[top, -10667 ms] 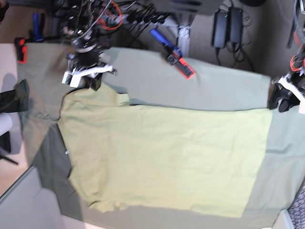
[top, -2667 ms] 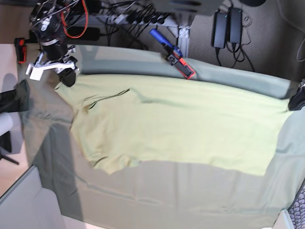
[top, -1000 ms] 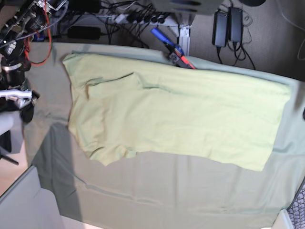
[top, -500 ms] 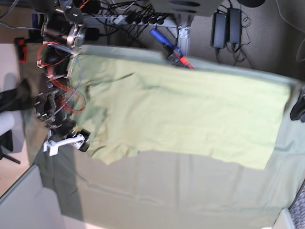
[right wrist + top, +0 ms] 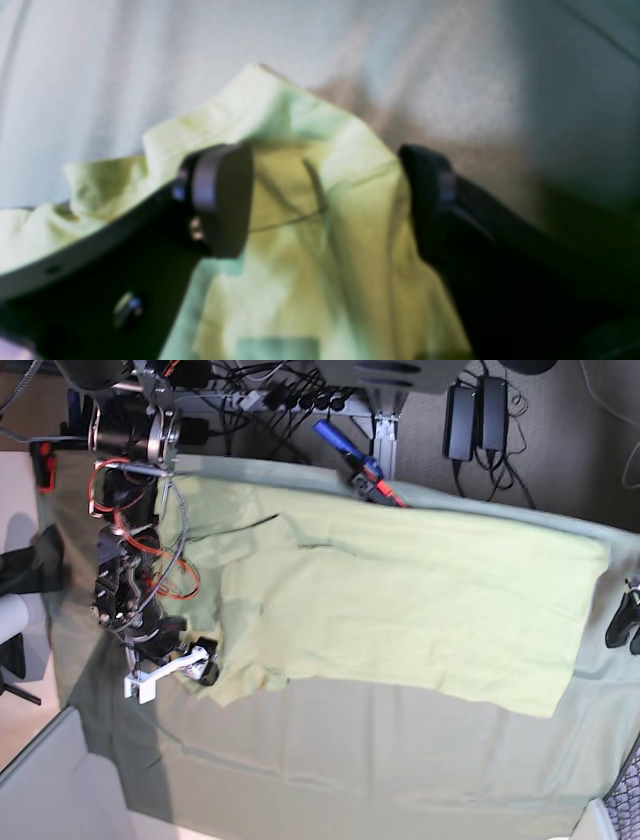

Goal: Fold the T-shirt properly
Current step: 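Grasp the shirt's opposite side edge with both grippers, then fold the grasped edge over onto the first fold with both grippers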

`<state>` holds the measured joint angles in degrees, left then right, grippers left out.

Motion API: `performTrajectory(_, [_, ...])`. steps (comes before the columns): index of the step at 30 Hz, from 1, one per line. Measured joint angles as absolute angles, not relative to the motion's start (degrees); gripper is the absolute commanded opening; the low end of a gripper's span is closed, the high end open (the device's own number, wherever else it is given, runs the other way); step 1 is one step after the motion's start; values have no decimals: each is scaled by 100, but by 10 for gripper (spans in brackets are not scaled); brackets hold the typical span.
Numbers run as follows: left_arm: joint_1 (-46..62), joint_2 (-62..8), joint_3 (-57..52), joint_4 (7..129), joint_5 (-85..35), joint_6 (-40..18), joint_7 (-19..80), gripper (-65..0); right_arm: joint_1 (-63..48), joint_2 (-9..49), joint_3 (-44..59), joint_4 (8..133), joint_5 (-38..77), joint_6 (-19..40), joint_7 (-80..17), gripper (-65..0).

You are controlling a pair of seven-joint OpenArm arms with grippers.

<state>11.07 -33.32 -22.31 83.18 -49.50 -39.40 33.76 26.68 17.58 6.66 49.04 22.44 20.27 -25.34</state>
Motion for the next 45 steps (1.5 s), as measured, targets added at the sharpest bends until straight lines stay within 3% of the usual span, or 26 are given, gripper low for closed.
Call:
performTrajectory(6, [148,-3317,-1190,7797,-4237,-3911,3105,-229,2670,1758,666,4917,2263,2053,-2635,-214])
performTrajectory(16, [-2069,-3076,-307,4779,-3640,-3769,2753,-229,2668,1745,661,4923,2263,2102,-2589,-213])
performTrajectory(35, [-2290,-2467,117,4434,-3336,-3771,2373,-234,2665,1743,661,4923,2265,2104,-2576,-214])
performTrajectory(38, [-2290,-2460,117,4434,-3315,-3771,2351,-323,2668,1743,661,4923,2265,2104,-2578,-214])
performTrajectory(42, [-2263,-2460,139,4427,-3242,-3776,2014,-518,2665,1734,661,4923,2265,2104,-2580,-216])
performTrajectory(45, [-2279,-2480,143,4429,-3249,-3863,1920,-581,2665,1728,661,4969,2261,2104,-2611,-216])
